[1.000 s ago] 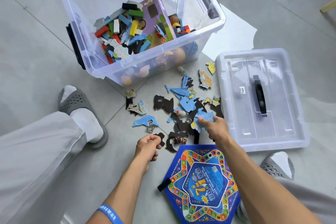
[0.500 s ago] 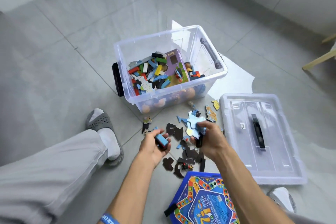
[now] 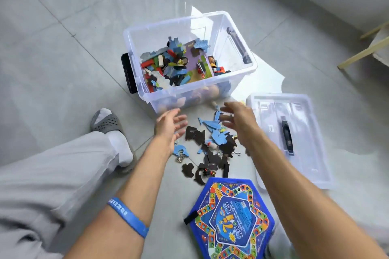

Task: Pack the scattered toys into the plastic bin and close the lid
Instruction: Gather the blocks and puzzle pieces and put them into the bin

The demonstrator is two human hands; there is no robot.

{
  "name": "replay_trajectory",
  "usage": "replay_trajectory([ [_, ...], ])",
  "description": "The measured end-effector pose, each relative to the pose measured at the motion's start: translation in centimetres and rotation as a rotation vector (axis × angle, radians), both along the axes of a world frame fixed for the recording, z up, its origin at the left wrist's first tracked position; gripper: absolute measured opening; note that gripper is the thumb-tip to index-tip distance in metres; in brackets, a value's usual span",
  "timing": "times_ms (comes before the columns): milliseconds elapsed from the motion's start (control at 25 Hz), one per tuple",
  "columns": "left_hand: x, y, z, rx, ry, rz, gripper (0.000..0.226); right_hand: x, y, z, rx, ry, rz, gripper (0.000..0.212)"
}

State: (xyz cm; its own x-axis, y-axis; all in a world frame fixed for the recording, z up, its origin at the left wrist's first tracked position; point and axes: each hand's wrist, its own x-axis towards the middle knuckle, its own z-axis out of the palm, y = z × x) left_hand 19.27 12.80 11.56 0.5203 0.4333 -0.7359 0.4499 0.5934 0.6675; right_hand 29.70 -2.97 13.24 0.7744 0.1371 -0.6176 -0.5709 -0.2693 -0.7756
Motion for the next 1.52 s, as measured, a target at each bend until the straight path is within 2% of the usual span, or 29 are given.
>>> replay_trajectory([
  [40,-2.3,-1.7,-3.1,0.048,0.162,-0.091,0.018,-2.6,-2.2,-3.3,-0.132,0.011,0.073,0.013],
  [120,-6.7,-4.4,-8.4,0.228,0.423,-0.431,0.014,-7.3,-6.4,-8.9,-0.472,-0.027,0.405,0.018],
  [200,-9.5,-6.1,-12.0,0.369,0.540,-0.807,0.020,-11.1,-9.1,-12.8,-0.760,-0.062,0.762,0.033],
  [280,-9.8,-6.9,-13.4,0.461,0.543,-0.976,0.028,-12.9,-10.6,-14.6,-0.865,-0.146,0.896,0.031],
  [400,-8.3,-6.9,-13.6,0.501,0.525,-0.916,0.019,-12.2,-10.6,-15.7,-0.874,-0.197,0.847,0.013],
  [520,-9.4,-6.4,-14.0,0.499,0.625,-0.904,0.013,-10.8,-9.6,-16.4,-0.915,-0.184,0.782,0.015],
  [600,-10.9,-6.6,-14.0,0.442,0.683,-1.020,0.016,-10.2,-9.2,-17.0,-0.925,-0.188,0.693,0.020],
  [680,-12.5,-7.7,-14.1,0.404,0.702,-1.240,0.038,-9.7,-9.1,-17.6,-0.926,-0.193,0.619,0.024],
  [760,-14.1,-9.7,-14.2,0.493,0.667,-1.481,0.051,-9.2,-9.2,-18.1,-0.925,-0.181,0.589,0.024],
  [840,-15.1,-11.3,-14.5,0.593,0.592,-1.565,0.045,-8.8,-9.0,-18.2,-0.872,-0.157,0.502,0.023],
  [920,-14.7,-11.4,-14.7,0.613,0.552,-1.540,0.036,-8.5,-8.8,-18.0,-0.760,-0.108,0.346,0.025],
  [1040,-12.8,-10.5,-14.6,0.591,0.545,-1.490,0.028,-8.1,-9.1,-17.7,-0.615,-0.031,0.151,0.013],
  [1120,-11.4,-10.4,-14.8,0.561,0.525,-1.419,0.017,-7.5,-9.7,-17.2,-0.513,0.073,-0.056,0.007],
  [1200,-9.7,-10.7,-14.7,0.442,0.475,-1.189,0.007,-6.3,-10.4,-16.5,-0.394,0.174,-0.271,0.012],
  [1280,-7.3,-10.8,-14.1,0.176,0.419,-0.796,0.015,-4.9,-10.2,-15.3,-0.225,0.235,-0.388,0.017],
  [1360,-4.5,-10.8,-13.1,-0.046,0.294,-0.478,0.012,-4.2,-8.8,-13.8,0.023,0.302,-0.398,0.020],
  [1400,-3.1,-10.9,-12.5,-0.134,0.224,-0.378,0.015,-4.2,-7.9,-13.0,0.101,0.335,-0.331,0.022],
  [1520,-0.5,-10.5,-11.9,-0.307,0.098,-0.247,0.044,-4.4,-5.8,-11.0,0.176,0.419,-0.015,0.015],
])
